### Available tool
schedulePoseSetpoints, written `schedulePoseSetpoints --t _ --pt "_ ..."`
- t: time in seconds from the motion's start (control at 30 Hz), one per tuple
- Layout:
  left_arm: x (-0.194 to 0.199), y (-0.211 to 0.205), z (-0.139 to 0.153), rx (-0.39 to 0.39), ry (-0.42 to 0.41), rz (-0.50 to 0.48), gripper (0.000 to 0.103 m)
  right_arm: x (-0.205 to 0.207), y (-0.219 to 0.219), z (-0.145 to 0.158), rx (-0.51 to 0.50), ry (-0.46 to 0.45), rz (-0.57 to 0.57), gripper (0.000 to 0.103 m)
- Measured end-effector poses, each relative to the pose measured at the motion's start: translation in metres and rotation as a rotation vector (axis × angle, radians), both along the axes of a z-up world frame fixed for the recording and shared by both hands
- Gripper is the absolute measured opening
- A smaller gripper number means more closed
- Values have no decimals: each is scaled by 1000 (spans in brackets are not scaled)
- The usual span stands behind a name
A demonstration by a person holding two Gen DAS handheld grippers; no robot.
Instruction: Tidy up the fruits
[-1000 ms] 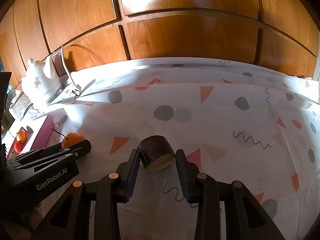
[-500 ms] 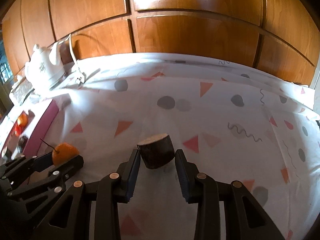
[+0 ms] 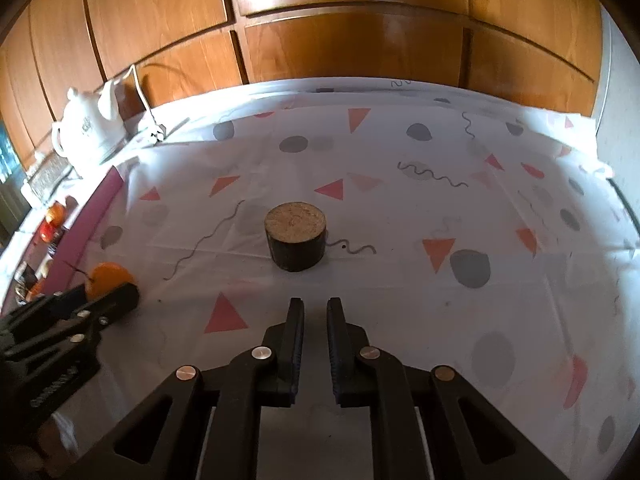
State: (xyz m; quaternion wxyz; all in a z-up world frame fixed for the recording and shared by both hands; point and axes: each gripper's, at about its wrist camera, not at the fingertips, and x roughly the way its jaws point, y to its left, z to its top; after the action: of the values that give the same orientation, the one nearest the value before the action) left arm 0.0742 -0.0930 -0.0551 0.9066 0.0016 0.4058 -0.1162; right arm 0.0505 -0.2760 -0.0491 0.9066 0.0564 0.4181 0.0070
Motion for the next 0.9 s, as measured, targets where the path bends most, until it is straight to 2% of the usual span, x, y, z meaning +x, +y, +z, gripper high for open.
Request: schedulePoseSetpoints --t 0.07,0.33,0.4,0.57,0.6,0.63,0.67,0.9 --pt "-1 -1 -1 13 -10 -1 40 1 2 0 15 -3 26 31" --pt "-1 -1 -2 13 -15 -4 40 17 12 3 -26 -18 54 57" --pt "-1 -2 -3 19 -19 -4 40 28 17 2 -30 -7 73 58" --pt "-2 -2 -3 19 -21 -4 40 52 27 -2 -76 24 40 58" --pt "-2 -2 -3 20 -22 -4 40 54 27 -2 -83 25 36 55" --pt "-2 -2 -4 20 -23 -4 40 55 28 -3 -93 23 26 41" --pt "-1 -2 -4 19 -23 -4 40 56 28 -3 -100 24 16 36" --pt "-2 -2 -4 20 -25 -4 40 54 24 -5 -74 18 14 37"
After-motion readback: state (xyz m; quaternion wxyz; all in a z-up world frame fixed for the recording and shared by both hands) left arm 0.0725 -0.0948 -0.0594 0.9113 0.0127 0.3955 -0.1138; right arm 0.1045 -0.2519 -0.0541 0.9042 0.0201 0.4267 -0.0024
